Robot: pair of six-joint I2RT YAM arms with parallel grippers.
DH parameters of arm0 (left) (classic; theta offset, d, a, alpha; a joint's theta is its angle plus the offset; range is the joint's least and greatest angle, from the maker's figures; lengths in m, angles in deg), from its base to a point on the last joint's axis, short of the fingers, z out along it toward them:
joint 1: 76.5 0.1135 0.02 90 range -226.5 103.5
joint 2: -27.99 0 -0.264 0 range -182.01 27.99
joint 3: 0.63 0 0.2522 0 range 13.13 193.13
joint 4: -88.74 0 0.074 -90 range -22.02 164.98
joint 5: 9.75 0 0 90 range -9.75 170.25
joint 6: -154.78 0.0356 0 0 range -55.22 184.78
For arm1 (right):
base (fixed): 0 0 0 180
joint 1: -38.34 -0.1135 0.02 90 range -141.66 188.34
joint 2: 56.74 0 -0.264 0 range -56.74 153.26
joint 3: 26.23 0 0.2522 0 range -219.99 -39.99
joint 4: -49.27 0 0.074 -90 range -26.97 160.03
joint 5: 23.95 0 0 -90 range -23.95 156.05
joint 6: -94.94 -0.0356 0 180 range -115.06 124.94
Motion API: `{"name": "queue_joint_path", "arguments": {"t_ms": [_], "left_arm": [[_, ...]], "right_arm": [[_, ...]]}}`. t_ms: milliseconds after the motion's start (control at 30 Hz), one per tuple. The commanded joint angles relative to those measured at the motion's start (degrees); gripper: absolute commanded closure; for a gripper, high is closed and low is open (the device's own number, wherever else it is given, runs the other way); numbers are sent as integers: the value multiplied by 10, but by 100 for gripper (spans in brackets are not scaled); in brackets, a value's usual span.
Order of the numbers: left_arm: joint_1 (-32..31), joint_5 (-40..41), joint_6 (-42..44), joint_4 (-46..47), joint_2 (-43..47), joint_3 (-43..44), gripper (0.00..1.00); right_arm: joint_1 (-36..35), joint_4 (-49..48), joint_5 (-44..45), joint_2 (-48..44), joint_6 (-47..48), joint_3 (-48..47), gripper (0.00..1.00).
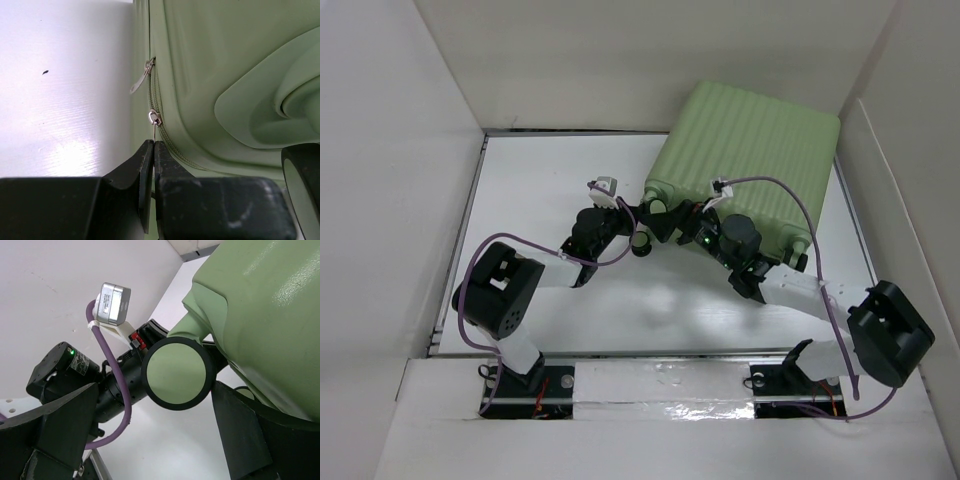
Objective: Pack the luggage
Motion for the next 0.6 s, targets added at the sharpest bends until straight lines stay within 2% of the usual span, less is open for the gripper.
{"name": "queue_joint_path", "arguments": {"t_ms": [0, 167, 367, 433, 500, 533, 567], "left_arm": [[0, -12, 0, 29, 34, -4, 100], [0, -12, 1, 29, 38, -7, 100], [0, -10, 2, 29, 39, -5, 100], [0, -11, 4, 25, 37, -2, 100], [0, -12, 7, 24, 37, 0, 100], [0, -12, 7, 24, 37, 1, 100], [0, -12, 9, 23, 37, 0, 100]], "right_arm": [[6, 80, 7, 29, -51, 5, 0], [19, 81, -12, 54, -53, -26, 0], [45, -53, -74, 122, -99, 11, 1], [51, -55, -84, 137, -102, -1, 3], [51, -48, -80, 146, -99, -24, 13], [57, -36, -86, 152, -92, -34, 22], [57, -30, -90, 152, -90, -42, 24]]}}
